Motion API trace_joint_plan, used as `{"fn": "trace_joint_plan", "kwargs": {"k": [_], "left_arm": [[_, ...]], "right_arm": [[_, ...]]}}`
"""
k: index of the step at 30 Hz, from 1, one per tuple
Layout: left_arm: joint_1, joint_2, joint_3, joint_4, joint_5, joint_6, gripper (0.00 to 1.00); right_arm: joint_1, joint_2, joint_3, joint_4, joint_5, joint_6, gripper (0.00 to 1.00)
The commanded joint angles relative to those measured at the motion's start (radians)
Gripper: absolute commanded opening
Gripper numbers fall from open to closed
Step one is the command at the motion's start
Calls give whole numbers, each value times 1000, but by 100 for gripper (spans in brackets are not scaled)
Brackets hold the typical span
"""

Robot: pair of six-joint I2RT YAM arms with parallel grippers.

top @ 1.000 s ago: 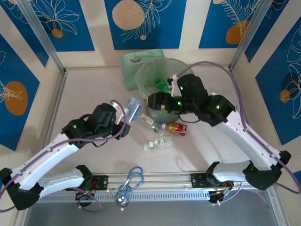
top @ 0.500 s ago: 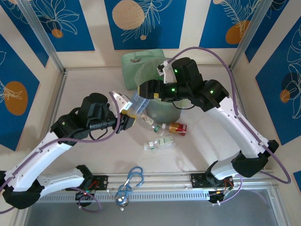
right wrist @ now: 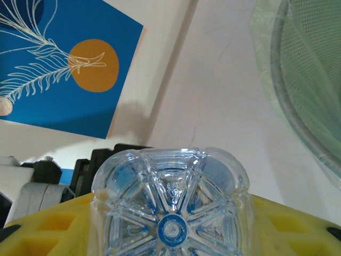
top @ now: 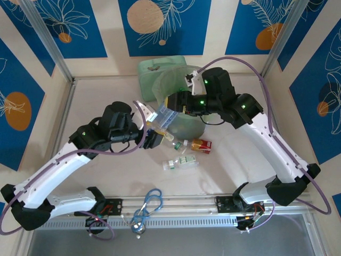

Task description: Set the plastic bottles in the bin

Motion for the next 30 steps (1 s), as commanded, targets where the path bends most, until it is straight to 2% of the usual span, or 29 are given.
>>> {"fn": "trace_joint_plan", "kwargs": {"k": [1, 5, 8, 11, 13, 15, 18, 22, 24, 28, 30], "left_arm": [[-4, -10, -16, 75, -4, -56, 100], [22, -45, -39, 142, 122, -163, 100], [123, -82, -80, 288, 312, -342, 100], [228, -87, -155, 543, 546, -591, 100], [246, -61, -190, 747, 680, -761, 100], [246, -23, -204, 898, 761, -883, 100], [247, 13, -226, 1105, 813, -1027, 100], [246, 38, -227, 1244, 837, -1113, 99], [246, 47, -227, 1265, 837, -1128, 92], [247, 60, -237, 1296, 841, -1149, 69], [249, 64, -245, 1327, 845, -1166, 62]], "right_arm": [[-25, -48, -24, 55, -56, 34, 49], [-66, -94, -80, 149, -122, 66, 49], [-82, -125, -105, 192, -146, 69, 49], [-95, -154, -129, 234, -162, 82, 49], [-96, -173, -147, 283, -179, 92, 49], [-94, -183, -154, 319, -192, 97, 50], [-91, -184, -149, 347, -210, 97, 50], [-88, -173, -140, 355, -218, 100, 50], [-88, -174, -146, 375, -223, 110, 50], [-88, -174, -146, 381, -218, 117, 51], [-93, -176, -147, 382, -217, 126, 51]]}}
